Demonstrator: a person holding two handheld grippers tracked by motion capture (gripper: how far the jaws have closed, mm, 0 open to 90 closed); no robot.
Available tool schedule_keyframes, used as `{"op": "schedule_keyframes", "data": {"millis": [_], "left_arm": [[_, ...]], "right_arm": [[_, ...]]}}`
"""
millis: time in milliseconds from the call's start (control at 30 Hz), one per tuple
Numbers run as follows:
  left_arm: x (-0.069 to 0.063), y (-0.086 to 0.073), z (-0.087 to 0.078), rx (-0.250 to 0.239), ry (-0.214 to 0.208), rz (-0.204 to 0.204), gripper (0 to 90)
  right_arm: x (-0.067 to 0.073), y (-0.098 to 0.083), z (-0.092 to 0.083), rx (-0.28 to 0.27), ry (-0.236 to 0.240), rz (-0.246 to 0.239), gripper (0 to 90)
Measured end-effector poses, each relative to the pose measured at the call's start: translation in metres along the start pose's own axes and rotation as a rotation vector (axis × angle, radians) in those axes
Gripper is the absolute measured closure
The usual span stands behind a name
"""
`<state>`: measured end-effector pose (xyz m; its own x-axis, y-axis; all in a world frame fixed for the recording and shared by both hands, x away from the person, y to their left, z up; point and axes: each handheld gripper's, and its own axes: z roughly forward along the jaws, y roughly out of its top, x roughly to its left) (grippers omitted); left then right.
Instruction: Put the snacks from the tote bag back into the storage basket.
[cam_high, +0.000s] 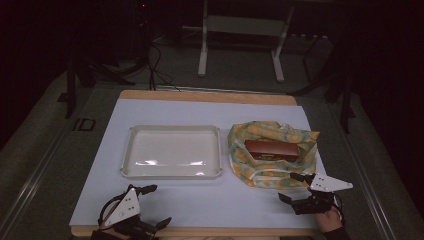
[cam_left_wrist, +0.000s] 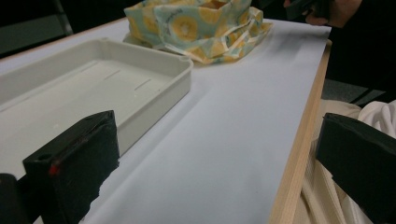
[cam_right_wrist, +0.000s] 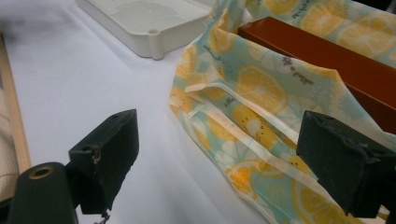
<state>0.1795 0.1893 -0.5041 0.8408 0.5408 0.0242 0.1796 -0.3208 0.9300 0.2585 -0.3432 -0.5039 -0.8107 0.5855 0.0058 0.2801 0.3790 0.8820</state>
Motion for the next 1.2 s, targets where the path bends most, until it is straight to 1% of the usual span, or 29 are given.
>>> {"op": "schedule_keyframes", "data": {"millis": [67, 100, 133, 200, 233, 300, 333, 400, 433, 467, 500, 533, 600, 667, 733, 767, 833, 867, 933, 1033, 1200], "left_arm": [[0.000, 0.000, 0.001, 0.012, 0.000, -0.003, 0.0], [0.000, 0.000, 0.001, 0.009, -0.004, -0.001, 0.0], [0.000, 0.000, 0.001, 0.009, -0.004, -0.001, 0.0], [-0.001, 0.000, 0.001, 0.004, -0.011, 0.005, 0.0], [-0.002, 0.000, 0.001, 0.009, -0.016, 0.008, 0.0], [-0.003, 0.000, 0.002, 0.013, -0.021, 0.010, 0.0], [-0.004, 0.000, 0.003, 0.028, -0.036, 0.022, 0.0], [-0.005, 0.000, 0.004, 0.030, -0.049, 0.025, 0.0], [-0.006, 0.000, 0.005, 0.033, -0.055, 0.028, 0.0], [-0.006, 0.000, 0.005, 0.034, -0.061, 0.030, 0.0], [-0.007, 0.001, 0.006, 0.036, -0.063, 0.033, 0.0], [-0.007, 0.001, 0.006, 0.037, -0.066, 0.034, 0.0], [-0.007, 0.001, 0.006, 0.038, -0.068, 0.037, 0.0], [-0.008, 0.001, 0.007, 0.039, -0.068, 0.036, 0.0], [-0.008, 0.002, 0.006, 0.037, -0.065, 0.038, 0.0], [-0.008, 0.002, 0.006, 0.036, -0.067, 0.039, 0.0], [-0.008, 0.002, 0.006, 0.034, -0.065, 0.040, 0.0], [-0.008, 0.002, 0.006, 0.034, -0.066, 0.041, 0.0], [-0.008, 0.002, 0.006, 0.034, -0.066, 0.040, 0.0], [-0.008, 0.002, 0.006, 0.032, -0.068, 0.041, 0.0], [-0.007, 0.002, 0.006, 0.030, -0.070, 0.037, 0.0]], "right_arm": [[0.000, 0.001, 0.000, 0.007, 0.007, -0.005, 12.6], [-0.001, 0.003, 0.000, 0.031, 0.017, -0.018, 12.6], [-0.001, 0.004, -0.001, 0.039, 0.019, -0.028, 12.6], [-0.001, 0.005, -0.002, 0.044, 0.024, -0.033, 12.6], [-0.003, 0.006, -0.004, 0.053, 0.037, -0.030, 12.6], [-0.004, 0.007, -0.006, 0.074, 0.039, -0.036, 12.8], [-0.005, 0.008, -0.007, 0.108, 0.067, -0.039, 12.8], [-0.006, 0.009, -0.008, 0.133, 0.078, -0.050, 12.8], [-0.006, 0.010, -0.009, 0.146, 0.077, -0.059, 12.8], [-0.006, 0.011, -0.009, 0.152, 0.062, -0.062, 12.8], [-0.006, 0.012, -0.010, 0.155, 0.058, -0.059, 12.8], [-0.007, 0.013, -0.011, 0.156, 0.072, -0.050, 12.8], [-0.007, 0.016, -0.013, 0.143, 0.078, -0.059, 12.8], [-0.006, 0.019, -0.013, 0.149, 0.082, -0.068, 12.8], [-0.007, 0.021, -0.013, 0.153, 0.098, -0.072, 12.9], [-0.007, 0.022, -0.013, 0.155, 0.099, -0.083, 12.9], [-0.007, 0.024, -0.013, 0.156, 0.118, -0.092, 13.6], [-0.006, 0.025, -0.014, 0.154, 0.122, -0.098, 15.3], [-0.004, 0.028, -0.015, 0.153, 0.124, -0.136, 16.3], [-0.004, 0.035, -0.016, 0.153, 0.145, -0.143, 14.6], [-0.004, 0.047, -0.019, 0.134, 0.144, -0.174, 14.7]]}}
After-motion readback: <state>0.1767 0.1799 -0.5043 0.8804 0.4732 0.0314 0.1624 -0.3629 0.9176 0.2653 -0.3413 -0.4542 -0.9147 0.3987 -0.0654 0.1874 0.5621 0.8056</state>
